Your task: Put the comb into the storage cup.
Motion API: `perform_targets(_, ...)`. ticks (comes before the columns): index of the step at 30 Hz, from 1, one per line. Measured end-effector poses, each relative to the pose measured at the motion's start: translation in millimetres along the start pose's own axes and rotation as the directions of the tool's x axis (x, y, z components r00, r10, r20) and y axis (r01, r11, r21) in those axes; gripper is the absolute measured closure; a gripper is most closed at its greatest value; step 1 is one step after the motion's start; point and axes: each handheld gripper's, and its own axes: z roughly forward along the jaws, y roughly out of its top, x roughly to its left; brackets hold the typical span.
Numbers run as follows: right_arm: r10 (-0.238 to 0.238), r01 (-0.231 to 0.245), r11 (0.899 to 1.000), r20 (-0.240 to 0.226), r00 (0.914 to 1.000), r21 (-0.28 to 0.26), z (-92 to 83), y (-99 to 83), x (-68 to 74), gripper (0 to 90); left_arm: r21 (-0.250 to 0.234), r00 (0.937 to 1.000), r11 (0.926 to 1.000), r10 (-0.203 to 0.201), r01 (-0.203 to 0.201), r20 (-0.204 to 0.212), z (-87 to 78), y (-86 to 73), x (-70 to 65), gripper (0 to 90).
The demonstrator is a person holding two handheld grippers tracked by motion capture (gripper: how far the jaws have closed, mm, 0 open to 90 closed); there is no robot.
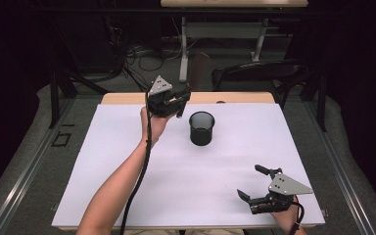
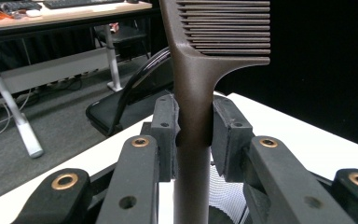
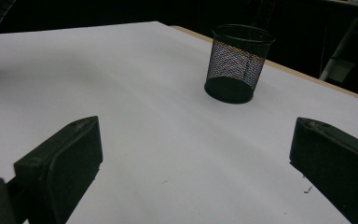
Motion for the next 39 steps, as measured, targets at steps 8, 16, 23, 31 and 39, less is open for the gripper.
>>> perform_targets(8, -0.003, 0.003, 1.0, -0.001, 1.0, -0.001, 0.0, 0.0, -0.3, 1.8, -0.005, 0.9999, 1.0, 0.007, -0.007, 0.007, 6.3, 2.5, -5.2, 72.5)
perform_targets(16, -0.001, 0.001, 1.0, -0.001, 1.0, -0.002, -0.2, 0.0, -0.3, 1.9, -0.014, 0.9999, 0.9999, 0.005, -0.005, 0.016, 12.3, 3.9, -9.6, 72.5)
perform_targets(23, -0.002, 0.002, 1.0, -0.002, 1.0, -0.001, -0.3, 0.1, -0.2, 1.8, -0.025, 0.9995, 0.9995, -0.019, 0.02, 0.023, 16.8, 1.9, -11.7, 72.4)
perform_targets(31, -0.003, 0.003, 1.0, 0.002, 1.0, -0.003, -0.9, 0.2, -0.7, 1.8, -0.024, 0.9991, 0.9993, -0.028, 0.029, 0.032, 22.0, -0.1, -14.1, 72.4)
perform_targets(39, -0.004, 0.004, 1.0, 0.0, 1.0, -0.001, -0.7, 0.1, -0.5, 1.9, -0.023, 0.9986, 0.9989, -0.039, 0.04, 0.035, 26.4, -2.4, -15.0, 72.4)
